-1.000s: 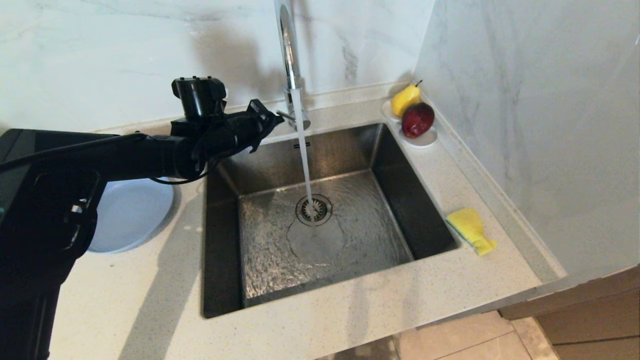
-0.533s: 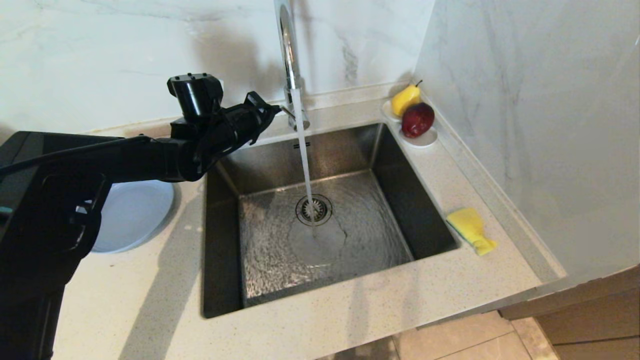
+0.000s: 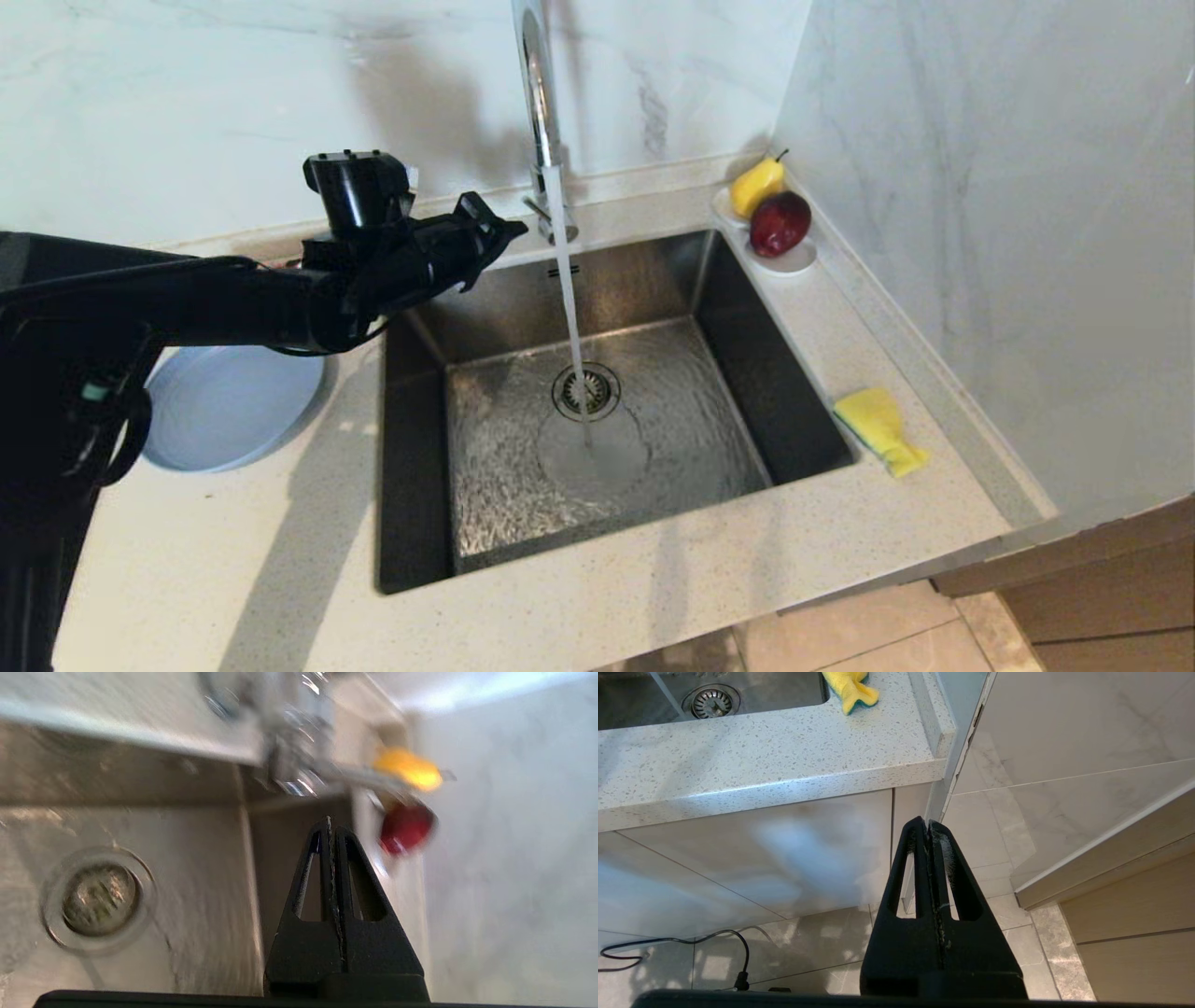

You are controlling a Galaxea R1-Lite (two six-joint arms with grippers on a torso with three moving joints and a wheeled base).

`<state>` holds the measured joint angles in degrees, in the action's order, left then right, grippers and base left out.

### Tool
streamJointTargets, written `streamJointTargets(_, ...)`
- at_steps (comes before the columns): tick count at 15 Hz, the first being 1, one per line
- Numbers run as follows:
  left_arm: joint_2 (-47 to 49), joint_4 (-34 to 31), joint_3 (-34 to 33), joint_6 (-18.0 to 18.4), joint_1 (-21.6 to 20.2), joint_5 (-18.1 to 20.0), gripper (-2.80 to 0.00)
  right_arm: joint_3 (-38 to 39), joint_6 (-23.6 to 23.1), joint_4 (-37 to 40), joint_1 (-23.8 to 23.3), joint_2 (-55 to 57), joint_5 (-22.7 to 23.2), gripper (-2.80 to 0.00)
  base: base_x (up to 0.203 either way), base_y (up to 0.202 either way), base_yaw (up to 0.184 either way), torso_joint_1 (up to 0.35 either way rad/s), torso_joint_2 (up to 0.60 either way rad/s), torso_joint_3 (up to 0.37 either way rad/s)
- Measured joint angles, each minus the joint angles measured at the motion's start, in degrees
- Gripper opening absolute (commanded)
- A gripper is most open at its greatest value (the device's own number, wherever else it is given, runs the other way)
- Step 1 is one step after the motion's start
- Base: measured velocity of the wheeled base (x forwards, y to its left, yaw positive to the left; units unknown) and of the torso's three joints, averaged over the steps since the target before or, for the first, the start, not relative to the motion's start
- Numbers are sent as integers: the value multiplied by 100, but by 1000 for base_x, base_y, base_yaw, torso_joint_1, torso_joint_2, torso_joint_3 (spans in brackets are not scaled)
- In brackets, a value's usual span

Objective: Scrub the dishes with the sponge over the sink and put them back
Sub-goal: Turn off the faucet

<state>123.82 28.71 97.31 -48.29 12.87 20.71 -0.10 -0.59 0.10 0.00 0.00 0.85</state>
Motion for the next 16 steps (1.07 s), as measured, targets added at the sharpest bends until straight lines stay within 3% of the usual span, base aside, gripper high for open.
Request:
streamJointTargets(3,-385,-52,-258,-58,5,345,-280,0,-1,0,0,0,0,-280,0,0,0,0,0,0)
streamJointTargets(7,-471,-123,-201,-102,40,351,-280,0,-1,0,0,0,0,-280,0,0,0,0,0,0)
streamJointTargets(11,-282,-122,45,-383,52,351,-280,0,-1,0,0,0,0,-280,0,0,0,0,0,0)
streamJointTargets(16,-30,-115,191,-405,88,359,-280,0,2,0,0,0,0,-280,0,0,0,0,0,0)
